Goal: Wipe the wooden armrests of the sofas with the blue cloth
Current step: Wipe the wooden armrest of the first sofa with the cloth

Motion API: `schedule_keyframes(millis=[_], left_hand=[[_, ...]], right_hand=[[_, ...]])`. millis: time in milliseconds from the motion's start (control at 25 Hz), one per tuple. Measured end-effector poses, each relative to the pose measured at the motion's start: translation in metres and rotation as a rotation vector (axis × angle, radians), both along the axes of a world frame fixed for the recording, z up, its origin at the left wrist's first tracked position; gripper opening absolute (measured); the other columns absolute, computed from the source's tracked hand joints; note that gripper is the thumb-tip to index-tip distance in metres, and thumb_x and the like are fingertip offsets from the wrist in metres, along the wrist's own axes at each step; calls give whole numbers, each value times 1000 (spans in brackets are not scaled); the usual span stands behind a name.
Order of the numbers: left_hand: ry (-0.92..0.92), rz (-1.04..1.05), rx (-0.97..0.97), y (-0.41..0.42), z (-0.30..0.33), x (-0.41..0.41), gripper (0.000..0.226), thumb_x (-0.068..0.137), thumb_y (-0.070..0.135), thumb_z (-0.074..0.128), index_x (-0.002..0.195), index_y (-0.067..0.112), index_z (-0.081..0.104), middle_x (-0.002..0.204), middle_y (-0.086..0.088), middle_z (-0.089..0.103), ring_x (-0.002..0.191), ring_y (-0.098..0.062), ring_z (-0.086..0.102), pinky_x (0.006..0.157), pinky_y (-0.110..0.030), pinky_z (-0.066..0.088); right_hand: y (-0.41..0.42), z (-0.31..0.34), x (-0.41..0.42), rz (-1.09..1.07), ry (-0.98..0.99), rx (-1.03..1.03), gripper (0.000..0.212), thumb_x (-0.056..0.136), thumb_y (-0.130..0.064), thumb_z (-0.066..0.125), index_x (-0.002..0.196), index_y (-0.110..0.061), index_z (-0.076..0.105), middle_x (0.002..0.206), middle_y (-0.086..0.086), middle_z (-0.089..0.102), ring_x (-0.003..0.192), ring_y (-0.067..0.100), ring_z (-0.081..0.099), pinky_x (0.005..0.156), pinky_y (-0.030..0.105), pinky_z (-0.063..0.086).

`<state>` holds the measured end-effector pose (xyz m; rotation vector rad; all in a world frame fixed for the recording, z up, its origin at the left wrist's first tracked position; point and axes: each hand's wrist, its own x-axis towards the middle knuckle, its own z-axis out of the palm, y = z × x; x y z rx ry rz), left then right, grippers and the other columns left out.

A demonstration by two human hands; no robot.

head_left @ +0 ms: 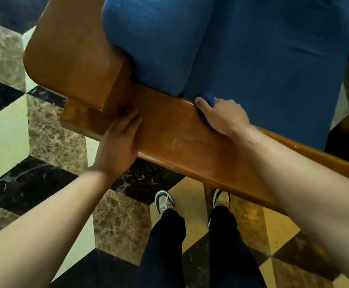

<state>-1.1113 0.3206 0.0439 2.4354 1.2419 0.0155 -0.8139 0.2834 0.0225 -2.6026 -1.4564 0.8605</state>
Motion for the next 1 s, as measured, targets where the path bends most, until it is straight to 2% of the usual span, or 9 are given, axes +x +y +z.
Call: schedule_keyframes(millis=[160,240,360,440,520,640,760,880,1000], left_hand=[[-64,45,-33,-1,-6,1,57,87,-5,55,144,0,52,157,-17,43,143,-42,39,114,-56,39],[-76,52,-32,-3,-7,2,57,88,-5,55,144,0,53,157,-17,43,145,-40,38,116,-55,37],[-92,76,-40,-3,-7,3,57,87,-5,53,143,1,53,156,-16,44,145,-39,39,117,-53,36],[-102,74,-59,-3,-4,2,58,86,-6,52,144,1,53,156,-17,44,145,-39,38,118,-54,35],[-102,50,-77,-3,0,0,60,85,-6,53,144,0,52,157,-18,43,146,-39,37,119,-54,33],[-103,18,-139,-2,5,-1,63,83,-11,53,145,-1,50,159,-18,39,149,-37,33,123,-50,28],[-172,80,-210,2,9,-8,62,82,-13,51,143,0,52,155,-18,45,146,-34,39,120,-43,34],[-183,225,-69,-1,8,-18,53,84,4,46,135,-1,57,136,-26,55,125,-43,53,104,-47,48],[-144,354,20,-6,6,-27,51,84,22,38,122,-3,61,121,-27,56,111,-46,53,93,-52,48]], right_hand=[[33,-1,11,-166,208,-275,66,79,-79,29,108,-35,69,117,3,68,99,26,63,83,42,44],[45,-7,-10,-121,159,-195,72,83,-78,25,122,-33,66,125,5,67,103,28,62,82,42,44],[24,-6,-37,-37,-10,123,65,92,-75,21,112,-30,64,106,5,70,88,31,61,73,41,42],[-23,-7,-53,97,-124,318,63,100,-68,27,130,-24,61,135,6,64,124,33,58,99,46,43],[-78,-8,-81,248,-197,339,68,102,-67,29,154,-24,40,165,4,30,154,31,22,123,50,21],[-124,-19,-122,434,-209,353,70,99,-71,32,157,-31,34,170,6,16,157,33,8,125,55,15],[-89,-22,-143,391,-201,379,74,97,-74,33,159,-35,25,169,9,19,156,37,8,124,56,13],[-33,-20,-158,364,-201,372,78,95,-76,27,160,-34,22,169,10,18,156,38,8,125,55,9],[3,-16,-164,433,-189,326,81,95,-75,25,161,-28,20,170,9,14,157,36,5,126,53,7]])
